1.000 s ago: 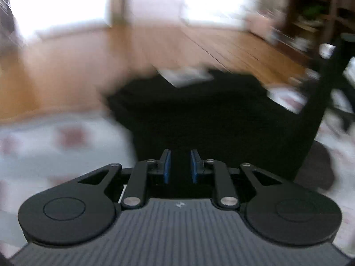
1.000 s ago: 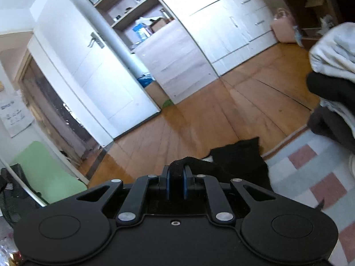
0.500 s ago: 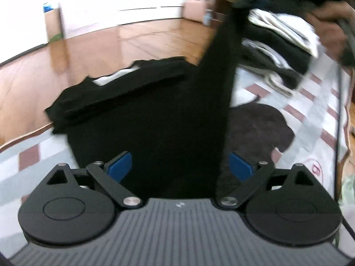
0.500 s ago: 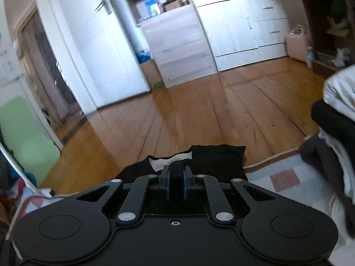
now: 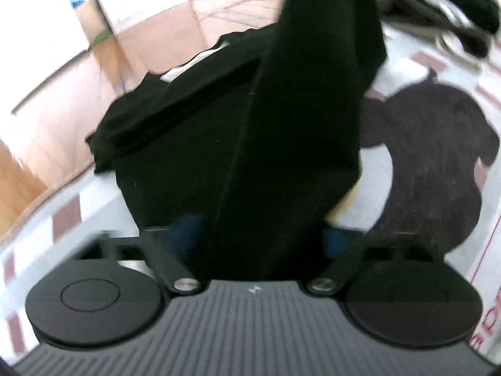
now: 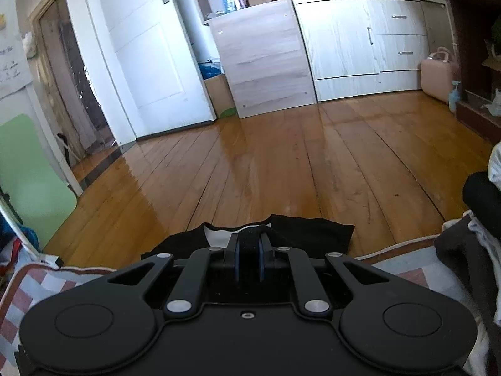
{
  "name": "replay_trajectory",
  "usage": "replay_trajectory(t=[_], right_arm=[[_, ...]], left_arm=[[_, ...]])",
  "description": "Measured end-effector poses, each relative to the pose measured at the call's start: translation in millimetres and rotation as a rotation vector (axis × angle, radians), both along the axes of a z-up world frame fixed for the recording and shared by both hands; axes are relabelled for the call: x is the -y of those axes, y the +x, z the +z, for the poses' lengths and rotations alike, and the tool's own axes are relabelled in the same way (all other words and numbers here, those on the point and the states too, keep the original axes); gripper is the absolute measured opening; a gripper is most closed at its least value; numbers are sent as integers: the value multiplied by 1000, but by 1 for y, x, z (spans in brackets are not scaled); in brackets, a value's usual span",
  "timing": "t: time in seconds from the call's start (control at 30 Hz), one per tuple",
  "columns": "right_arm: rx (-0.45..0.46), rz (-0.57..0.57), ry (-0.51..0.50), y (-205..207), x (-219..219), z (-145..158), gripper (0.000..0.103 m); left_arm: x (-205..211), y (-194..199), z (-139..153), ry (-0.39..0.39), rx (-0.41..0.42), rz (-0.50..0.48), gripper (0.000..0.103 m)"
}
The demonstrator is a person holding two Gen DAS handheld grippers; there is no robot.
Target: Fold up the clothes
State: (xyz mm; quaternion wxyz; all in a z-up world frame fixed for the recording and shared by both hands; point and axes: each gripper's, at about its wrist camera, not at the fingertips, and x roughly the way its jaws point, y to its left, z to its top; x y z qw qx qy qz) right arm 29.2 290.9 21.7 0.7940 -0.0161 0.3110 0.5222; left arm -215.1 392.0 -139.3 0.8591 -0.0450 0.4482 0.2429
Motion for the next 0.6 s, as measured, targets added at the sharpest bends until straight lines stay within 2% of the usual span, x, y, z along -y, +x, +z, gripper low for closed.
replay_trajectory(t=[0.03,0.1,0.27,0.37,0.47,0.5,0.6], right_arm=[[-8,-10,4,0,0,-3,14],[-30,-42,11,-1,4,-10,14],[-151,-169,72,-15,29,-31,14],[-117,-184,10,-35,42,-40,14],[-15,-206,-44,-55,57,-33,14],[9,-209,-49,-61,63,-30,14],[-1,-180,15,-66,88,-20,14]], left_arm=[[-3,-2,3,12,8,22,18],[-5,-8,10,65,22,63,17],[4,-13,22,105,59,55,17],[11,-11,14,128,10,41,16],[14,-15,12,122,0,46,16],[15,-16,12,124,1,48,16],[19,-17,18,167,16,55,14]])
